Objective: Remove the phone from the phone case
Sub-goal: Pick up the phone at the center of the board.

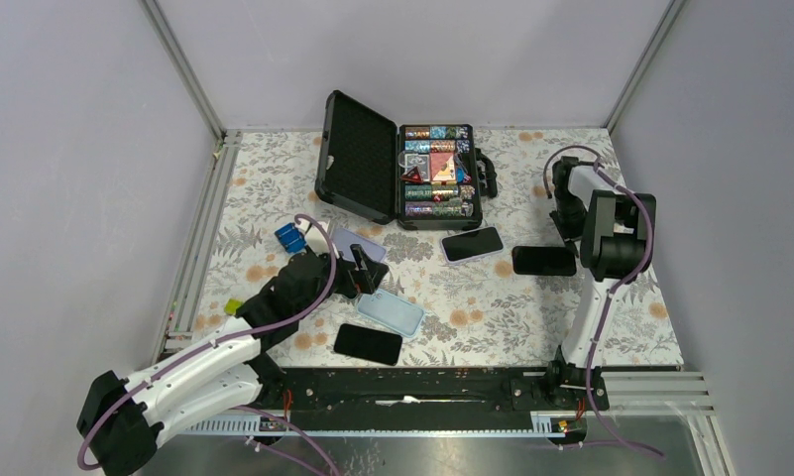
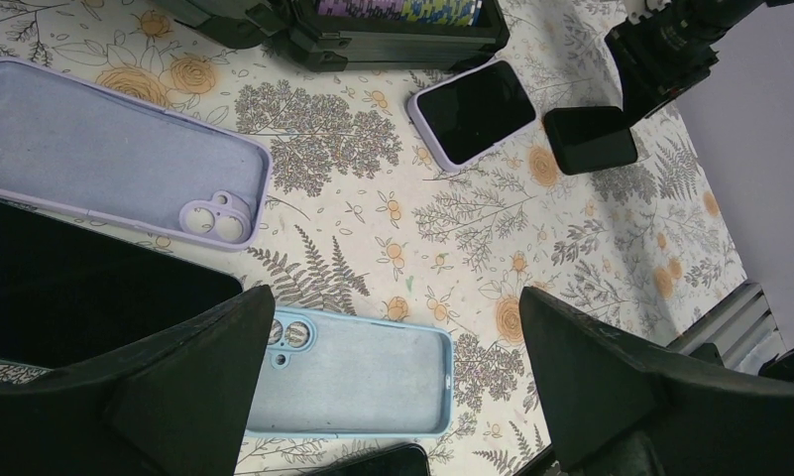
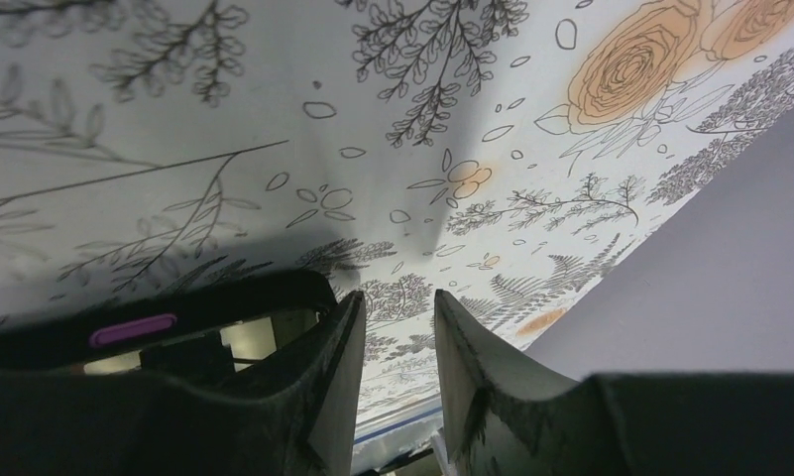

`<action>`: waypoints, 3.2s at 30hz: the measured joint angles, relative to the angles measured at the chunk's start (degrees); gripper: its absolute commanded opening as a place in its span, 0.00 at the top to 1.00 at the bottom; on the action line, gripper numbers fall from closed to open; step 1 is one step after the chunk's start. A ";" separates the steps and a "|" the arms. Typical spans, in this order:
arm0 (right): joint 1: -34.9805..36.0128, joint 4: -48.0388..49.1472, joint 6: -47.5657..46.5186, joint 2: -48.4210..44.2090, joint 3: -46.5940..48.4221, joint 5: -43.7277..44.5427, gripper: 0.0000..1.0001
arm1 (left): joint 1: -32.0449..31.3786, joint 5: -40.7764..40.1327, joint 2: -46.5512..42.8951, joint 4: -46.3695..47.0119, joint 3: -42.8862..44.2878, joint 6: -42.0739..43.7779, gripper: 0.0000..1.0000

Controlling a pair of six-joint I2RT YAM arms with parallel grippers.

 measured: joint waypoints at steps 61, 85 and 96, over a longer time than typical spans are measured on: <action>-6.14 18.88 49.86 -57.86 -20.46 -29.35 0.43 | -9.55 28.46 97.02 2.95 86.09 19.06 0.08; -6.25 16.46 49.81 -64.00 -20.37 -29.42 0.43 | -15.61 19.87 96.50 -7.13 88.15 23.06 0.02; -6.27 16.44 49.68 -64.39 -20.37 -29.42 0.42 | -19.82 8.90 93.48 -4.46 81.77 29.79 0.01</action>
